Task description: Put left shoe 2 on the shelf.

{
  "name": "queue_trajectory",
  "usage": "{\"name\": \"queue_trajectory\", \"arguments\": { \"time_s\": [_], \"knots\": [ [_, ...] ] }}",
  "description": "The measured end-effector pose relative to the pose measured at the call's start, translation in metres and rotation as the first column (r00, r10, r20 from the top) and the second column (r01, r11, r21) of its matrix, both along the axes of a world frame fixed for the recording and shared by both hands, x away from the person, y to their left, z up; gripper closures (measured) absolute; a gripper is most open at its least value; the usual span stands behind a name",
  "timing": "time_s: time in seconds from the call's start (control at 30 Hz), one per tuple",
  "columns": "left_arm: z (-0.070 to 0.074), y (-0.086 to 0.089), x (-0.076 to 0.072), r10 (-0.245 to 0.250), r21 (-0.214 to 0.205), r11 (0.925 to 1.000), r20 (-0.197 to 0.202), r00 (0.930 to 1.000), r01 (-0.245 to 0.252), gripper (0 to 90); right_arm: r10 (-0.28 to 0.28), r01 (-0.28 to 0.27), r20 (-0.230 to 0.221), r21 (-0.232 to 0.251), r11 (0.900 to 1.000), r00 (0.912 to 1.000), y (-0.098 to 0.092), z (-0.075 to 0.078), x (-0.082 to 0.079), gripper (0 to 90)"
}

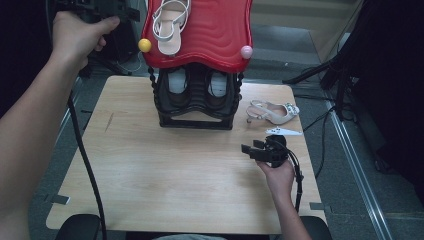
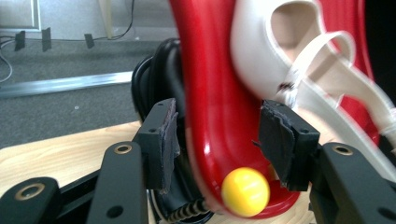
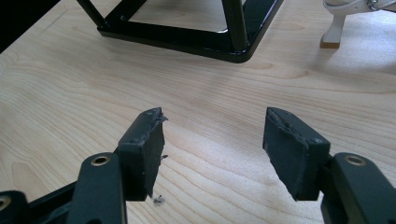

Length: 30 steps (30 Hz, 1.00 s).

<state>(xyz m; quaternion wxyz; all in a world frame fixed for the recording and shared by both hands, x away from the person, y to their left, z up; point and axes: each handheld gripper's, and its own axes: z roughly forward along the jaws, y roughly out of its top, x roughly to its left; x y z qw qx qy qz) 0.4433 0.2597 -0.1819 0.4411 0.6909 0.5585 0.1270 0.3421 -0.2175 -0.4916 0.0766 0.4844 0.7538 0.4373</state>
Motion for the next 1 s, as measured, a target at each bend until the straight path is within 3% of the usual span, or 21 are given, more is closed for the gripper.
{"name": "queue_trajectory", "arguments": {
  "time_s": [0.6, 0.8, 0.87, 0.97, 1.0],
  "knots": [
    [-0.067, 0.026, -0.002, 0.015, 0.022, 0.9997, -0.082, 0.9965, -0.014, 50.3, 0.002, -0.002, 0.009, -0.025, 0.9997, 1.0, 0.002, -0.002, 0.001, 42.6],
    [-0.085, 0.031, -0.005, 0.021, 0.038, 0.9991, -0.091, 0.9956, -0.018, 50.3, 0.003, -0.003, 0.016, -0.026, 0.9996, 0.9999, 0.002, -0.002, 0.001, 42.5],
    [-0.091, 0.031, -0.005, 0.019, 0.027, 0.9995, -0.092, 0.9956, -0.017, 50.3, 0.005, -0.004, 0.019, -0.026, 0.9996, 0.9998, 0.002, -0.002, 0.001, 42.5],
    [-0.099, 0.029, -0.005, 0.017, 0.065, 0.9978, -0.098, 0.995, -0.01, 50.4, 0.009, -0.008, 0.027, -0.03, 0.9995, 0.9996, 0.003, -0.003, 0.001, 42.5],
    [-0.103, 0.027, -0.005, 0.02, 0.057, 0.9983, -0.096, 0.9951, -0.014, 50.5, 0.007, -0.006, 0.024, -0.032, 0.9995, 0.9997, 0.003, -0.002, 0.001, 42.5]
  ]
}}
